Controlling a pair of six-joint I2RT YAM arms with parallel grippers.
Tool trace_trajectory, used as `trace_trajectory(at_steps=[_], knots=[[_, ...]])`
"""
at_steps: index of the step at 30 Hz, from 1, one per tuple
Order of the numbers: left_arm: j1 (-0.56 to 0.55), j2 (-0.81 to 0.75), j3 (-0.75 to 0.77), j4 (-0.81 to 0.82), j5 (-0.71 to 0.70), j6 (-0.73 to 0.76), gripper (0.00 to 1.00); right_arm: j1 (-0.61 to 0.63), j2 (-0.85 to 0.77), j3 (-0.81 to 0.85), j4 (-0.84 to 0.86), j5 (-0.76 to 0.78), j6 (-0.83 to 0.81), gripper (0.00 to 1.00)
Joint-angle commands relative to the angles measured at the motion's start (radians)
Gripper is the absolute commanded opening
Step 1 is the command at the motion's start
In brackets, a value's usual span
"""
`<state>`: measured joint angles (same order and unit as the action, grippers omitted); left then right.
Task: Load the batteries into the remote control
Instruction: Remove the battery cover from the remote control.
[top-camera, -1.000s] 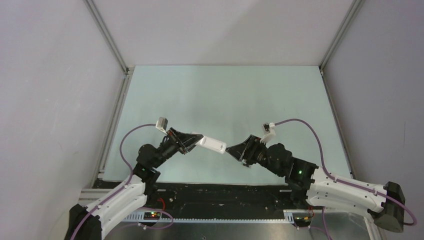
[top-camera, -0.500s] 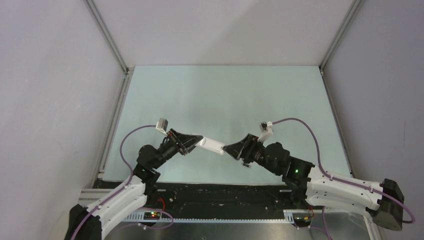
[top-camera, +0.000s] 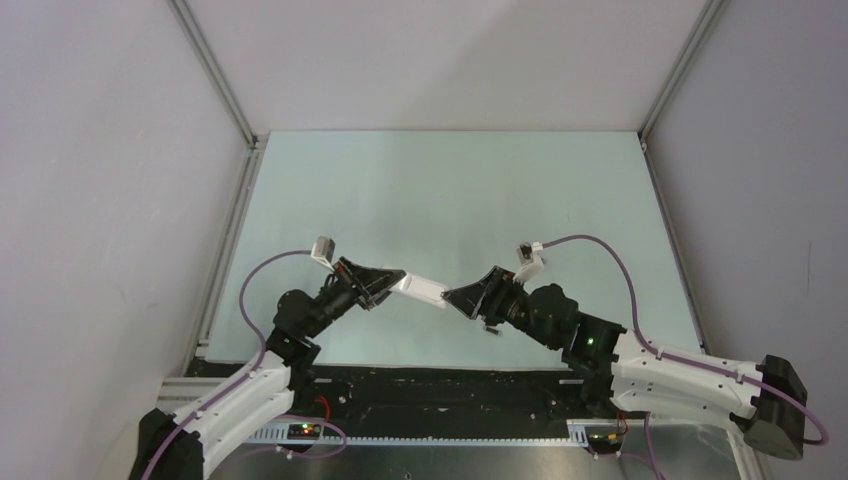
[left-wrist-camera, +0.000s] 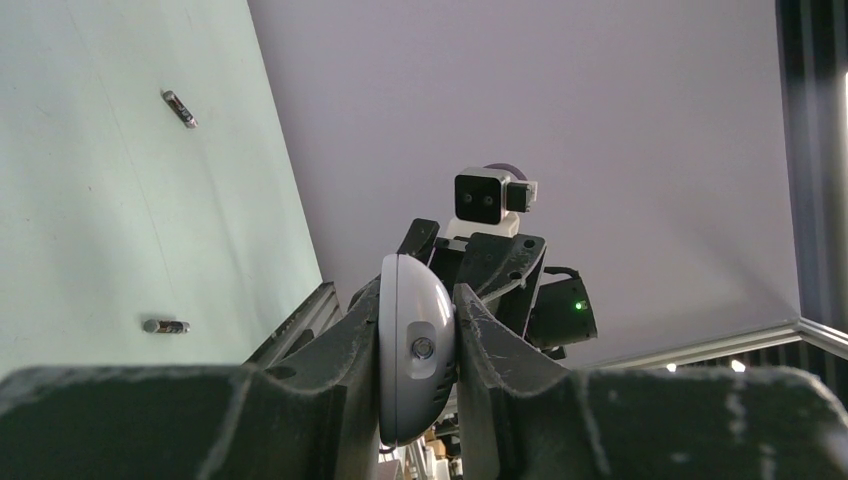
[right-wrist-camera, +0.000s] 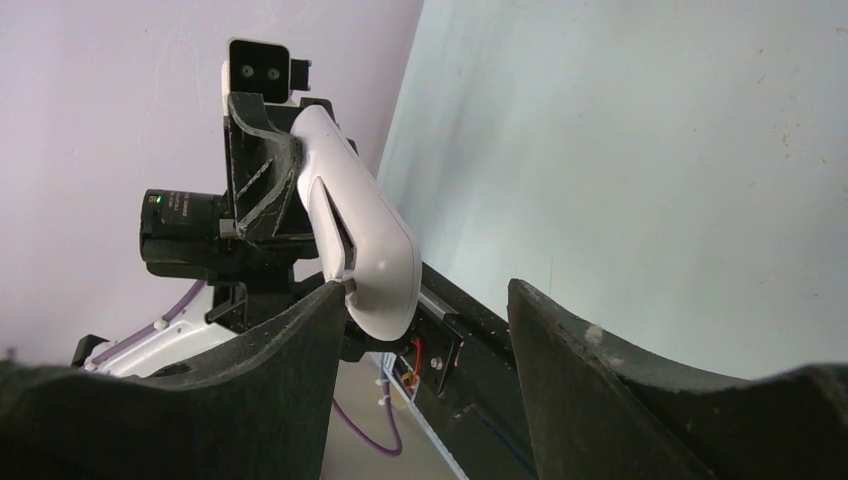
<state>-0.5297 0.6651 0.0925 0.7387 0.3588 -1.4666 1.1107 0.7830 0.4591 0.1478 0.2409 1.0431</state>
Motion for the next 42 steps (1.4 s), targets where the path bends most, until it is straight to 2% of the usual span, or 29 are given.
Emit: trace_trajectory(at_steps=[1,11,42], knots=[[-0.006,-0.01,-0.008,0.051,0.012,-0.007,0.0,0.002,0.004,0.003,0.073,-0.016,-0.015,0.66],[-0.005,-0.007,-0.014,0.052,0.019,-0.002,0.0,0.001,-0.003,0.003,0.073,-0.008,-0.016,0.66],[-0.005,-0.01,-0.019,0.051,0.019,-0.006,0.0,-0.004,-0.064,0.003,-0.092,0.058,0.018,0.66]])
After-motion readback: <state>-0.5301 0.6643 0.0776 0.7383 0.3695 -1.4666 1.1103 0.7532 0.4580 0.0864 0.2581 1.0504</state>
